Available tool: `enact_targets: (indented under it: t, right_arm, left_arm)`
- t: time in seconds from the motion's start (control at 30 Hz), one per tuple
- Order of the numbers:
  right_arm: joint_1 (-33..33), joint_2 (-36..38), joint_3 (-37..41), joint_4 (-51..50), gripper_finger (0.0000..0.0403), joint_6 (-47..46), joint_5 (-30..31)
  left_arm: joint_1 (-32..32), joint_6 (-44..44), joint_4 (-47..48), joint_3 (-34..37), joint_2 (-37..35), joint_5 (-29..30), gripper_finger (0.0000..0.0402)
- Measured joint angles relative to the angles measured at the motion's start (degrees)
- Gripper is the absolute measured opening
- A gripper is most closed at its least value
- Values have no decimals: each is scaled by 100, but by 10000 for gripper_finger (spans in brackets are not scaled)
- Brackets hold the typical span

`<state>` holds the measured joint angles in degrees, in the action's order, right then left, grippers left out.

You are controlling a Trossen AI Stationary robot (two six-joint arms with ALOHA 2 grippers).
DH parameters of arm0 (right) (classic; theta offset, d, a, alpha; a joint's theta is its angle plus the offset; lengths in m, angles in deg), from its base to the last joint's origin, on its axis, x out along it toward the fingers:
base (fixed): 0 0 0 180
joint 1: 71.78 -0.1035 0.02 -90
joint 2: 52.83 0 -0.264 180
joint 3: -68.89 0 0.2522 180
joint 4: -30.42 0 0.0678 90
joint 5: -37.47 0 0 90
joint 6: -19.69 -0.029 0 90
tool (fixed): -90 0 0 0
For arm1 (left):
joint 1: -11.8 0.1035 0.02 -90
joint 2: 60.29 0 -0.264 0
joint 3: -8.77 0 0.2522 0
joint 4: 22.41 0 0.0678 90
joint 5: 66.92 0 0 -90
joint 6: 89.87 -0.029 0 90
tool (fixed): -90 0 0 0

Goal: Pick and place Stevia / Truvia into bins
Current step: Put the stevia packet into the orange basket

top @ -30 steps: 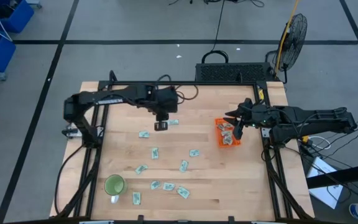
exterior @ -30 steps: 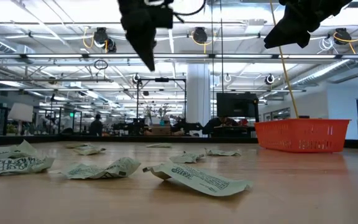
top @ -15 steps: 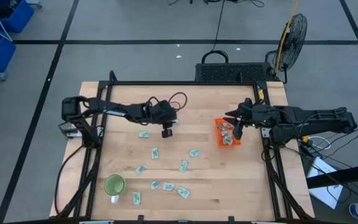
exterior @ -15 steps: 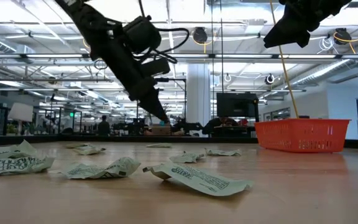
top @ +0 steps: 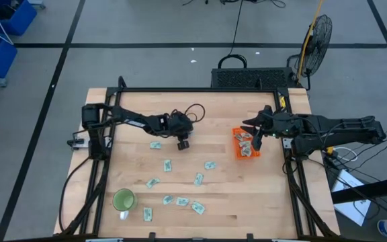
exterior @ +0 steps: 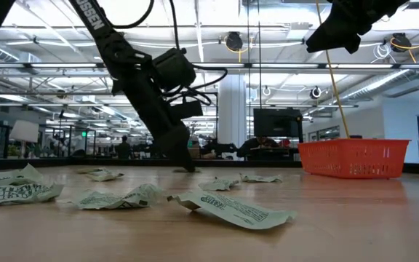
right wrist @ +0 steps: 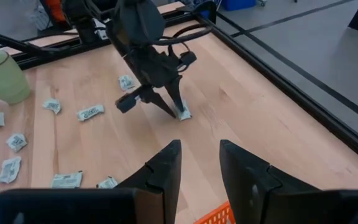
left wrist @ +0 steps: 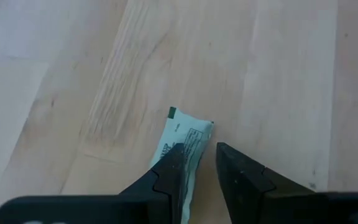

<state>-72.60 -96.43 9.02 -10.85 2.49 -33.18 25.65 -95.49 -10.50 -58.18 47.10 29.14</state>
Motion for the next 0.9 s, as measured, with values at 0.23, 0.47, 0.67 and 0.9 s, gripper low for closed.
enact_targets:
  t: [0.23, 0.47, 0.67, 0.9]
  right_arm:
    - [0, 0, 0, -13, 102, 18, -2]
    - [0, 0, 0, -13, 102, 16, -2]
    - [1, 0, 0, -13, 102, 14, -2]
    - [2, 2, 0, 43, 102, -8, -7]
  left_arm:
    - [-4, 170, -186, 13, -8, -18, 13]
    - [-114, 670, -380, -249, -7, -231, 4]
    - [-510, 919, -876, -914, -7, -606, 3]
    - [-863, 1410, -892, -2260, 722, -550, 4]
